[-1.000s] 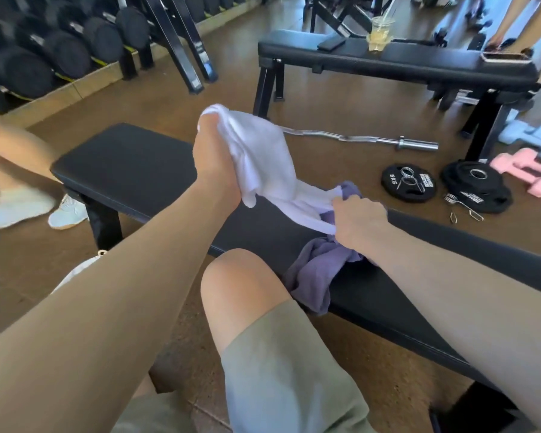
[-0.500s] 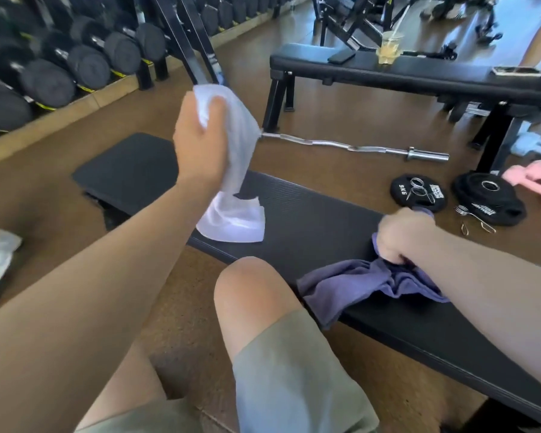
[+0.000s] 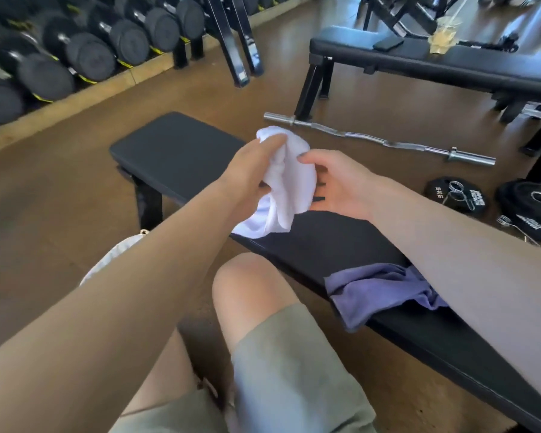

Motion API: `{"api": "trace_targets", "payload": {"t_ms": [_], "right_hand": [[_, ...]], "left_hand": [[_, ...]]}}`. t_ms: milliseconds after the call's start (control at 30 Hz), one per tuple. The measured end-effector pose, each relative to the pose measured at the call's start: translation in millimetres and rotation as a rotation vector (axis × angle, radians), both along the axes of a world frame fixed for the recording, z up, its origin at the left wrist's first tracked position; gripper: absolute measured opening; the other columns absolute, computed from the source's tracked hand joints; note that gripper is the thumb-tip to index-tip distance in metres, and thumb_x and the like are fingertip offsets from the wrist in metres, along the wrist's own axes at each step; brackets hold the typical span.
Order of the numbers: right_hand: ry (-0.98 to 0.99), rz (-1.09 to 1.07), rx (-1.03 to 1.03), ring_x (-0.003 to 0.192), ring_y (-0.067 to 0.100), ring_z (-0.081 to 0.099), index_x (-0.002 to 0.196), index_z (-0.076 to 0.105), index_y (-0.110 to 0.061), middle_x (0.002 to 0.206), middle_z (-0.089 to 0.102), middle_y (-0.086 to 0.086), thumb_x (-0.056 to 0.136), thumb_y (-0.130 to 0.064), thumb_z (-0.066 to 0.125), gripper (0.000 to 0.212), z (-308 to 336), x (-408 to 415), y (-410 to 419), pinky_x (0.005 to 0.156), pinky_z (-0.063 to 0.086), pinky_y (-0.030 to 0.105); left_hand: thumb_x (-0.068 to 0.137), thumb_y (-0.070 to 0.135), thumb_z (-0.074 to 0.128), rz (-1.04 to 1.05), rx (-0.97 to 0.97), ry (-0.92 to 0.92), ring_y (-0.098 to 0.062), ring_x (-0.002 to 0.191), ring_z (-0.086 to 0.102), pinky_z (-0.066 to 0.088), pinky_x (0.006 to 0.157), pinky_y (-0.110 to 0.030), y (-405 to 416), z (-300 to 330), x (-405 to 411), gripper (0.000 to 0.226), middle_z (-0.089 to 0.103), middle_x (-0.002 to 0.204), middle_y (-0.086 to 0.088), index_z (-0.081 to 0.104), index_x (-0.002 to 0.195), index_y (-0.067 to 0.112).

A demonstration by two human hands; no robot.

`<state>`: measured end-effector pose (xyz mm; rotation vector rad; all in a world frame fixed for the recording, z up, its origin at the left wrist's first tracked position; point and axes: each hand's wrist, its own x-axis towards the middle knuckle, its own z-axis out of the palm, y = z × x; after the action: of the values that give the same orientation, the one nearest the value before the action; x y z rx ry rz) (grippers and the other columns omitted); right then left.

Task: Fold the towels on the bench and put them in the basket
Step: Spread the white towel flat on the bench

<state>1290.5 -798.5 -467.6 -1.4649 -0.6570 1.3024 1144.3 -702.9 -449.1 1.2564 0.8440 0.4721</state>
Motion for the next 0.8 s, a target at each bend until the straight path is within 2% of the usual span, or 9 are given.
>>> {"api": "trace_targets", "payload": {"t_ms": [100, 200, 267, 333, 533, 633, 700, 767, 800], "right_hand": [[-0.012, -0.019, -0.035, 0.108, 0.029, 0.069, 0.124, 0.066, -0.022, 0.122, 0.069, 0.01, 0.085, -0.049, 0.07, 0.048, -6, 2, 16, 0.097, 0.055, 0.049], [-0.074, 0.056, -0.104, 0.097, 0.023, 0.067, 0.108, 0.07, -0.03, 0.096, 0.073, -0.003, 0.073, -0.068, 0.072, 0.051, -10, 2, 31, 0.105, 0.046, 0.051], [-0.012, 0.115, -0.119, 0.105, 0.025, 0.067, 0.113, 0.07, -0.029, 0.106, 0.073, -0.002, 0.071, -0.069, 0.074, 0.057, -12, 2, 41, 0.106, 0.045, 0.052], [0.028, 0.163, -0.119, 0.115, 0.027, 0.065, 0.122, 0.067, -0.024, 0.121, 0.07, 0.003, 0.082, -0.058, 0.071, 0.053, -17, 4, 49, 0.102, 0.049, 0.048], [0.025, 0.24, -0.146, 0.084, 0.015, 0.069, 0.106, 0.066, -0.016, 0.091, 0.073, 0.0, 0.1, -0.031, 0.056, 0.019, -12, -1, 63, 0.073, 0.053, 0.032], [-0.039, 0.199, -0.168, 0.1, 0.02, 0.072, 0.12, 0.065, -0.013, 0.11, 0.075, 0.003, 0.095, -0.033, 0.064, 0.032, -8, 2, 70, 0.084, 0.057, 0.038], [-0.075, 0.137, -0.201, 0.109, 0.024, 0.07, 0.125, 0.065, -0.013, 0.118, 0.073, 0.005, 0.09, -0.031, 0.069, 0.04, -10, 5, 76, 0.092, 0.057, 0.039], [-0.108, 0.072, -0.234, 0.103, 0.022, 0.071, 0.116, 0.069, -0.01, 0.114, 0.073, 0.006, 0.086, -0.024, 0.071, 0.033, -11, 6, 81, 0.091, 0.055, 0.036], [-0.132, 0.054, -0.244, 0.088, 0.02, 0.069, 0.102, 0.07, -0.009, 0.101, 0.071, 0.006, 0.086, -0.018, 0.069, 0.019, -13, 7, 82, 0.083, 0.055, 0.032]], "left_hand": [[0.089, 0.041, 0.065, 0.072, -0.115, -0.021, -0.024, 0.111, 0.068, 0.055, 0.097, -0.043, 11, -4, -13, 0.042, 0.068, 0.126, -0.009, 0.062, 0.12, 0.014], [0.094, 0.033, 0.065, 0.112, -0.205, -0.023, -0.02, 0.076, 0.071, 0.061, 0.071, -0.034, 19, -6, -18, 0.02, 0.071, 0.093, -0.006, 0.062, 0.099, 0.014], [0.097, 0.03, 0.062, 0.104, -0.242, -0.015, -0.018, 0.068, 0.069, 0.059, 0.064, -0.03, 23, -5, -21, 0.017, 0.068, 0.083, -0.004, 0.061, 0.095, 0.013], [0.096, 0.03, 0.063, 0.101, -0.262, 0.013, -0.021, 0.078, 0.068, 0.059, 0.072, -0.032, 31, -5, -25, 0.02, 0.067, 0.09, -0.006, 0.061, 0.103, 0.011], [0.097, 0.016, 0.057, -0.035, -0.269, 0.081, -0.022, 0.094, 0.049, 0.044, 0.09, -0.032, 52, -10, -43, 0.007, 0.049, 0.097, -0.007, 0.053, 0.103, 0.014], [0.092, 0.021, 0.069, 0.035, -0.221, 0.124, -0.02, 0.103, 0.068, 0.055, 0.089, -0.035, 59, -16, -50, 0.025, 0.07, 0.113, -0.006, 0.065, 0.114, 0.011], [0.088, 0.02, 0.075, 0.128, -0.247, 0.138, -0.02, 0.102, 0.073, 0.06, 0.085, -0.035, 63, -20, -54, 0.035, 0.073, 0.119, -0.006, 0.067, 0.121, 0.013], [0.089, 0.021, 0.075, 0.149, -0.261, 0.16, -0.019, 0.1, 0.073, 0.061, 0.084, -0.035, 64, -20, -55, 0.035, 0.074, 0.117, -0.007, 0.066, 0.121, 0.012], [0.09, 0.021, 0.074, 0.149, -0.26, 0.159, -0.019, 0.101, 0.073, 0.061, 0.083, -0.034, 64, -19, -54, 0.033, 0.073, 0.117, -0.007, 0.066, 0.12, 0.012]]}}
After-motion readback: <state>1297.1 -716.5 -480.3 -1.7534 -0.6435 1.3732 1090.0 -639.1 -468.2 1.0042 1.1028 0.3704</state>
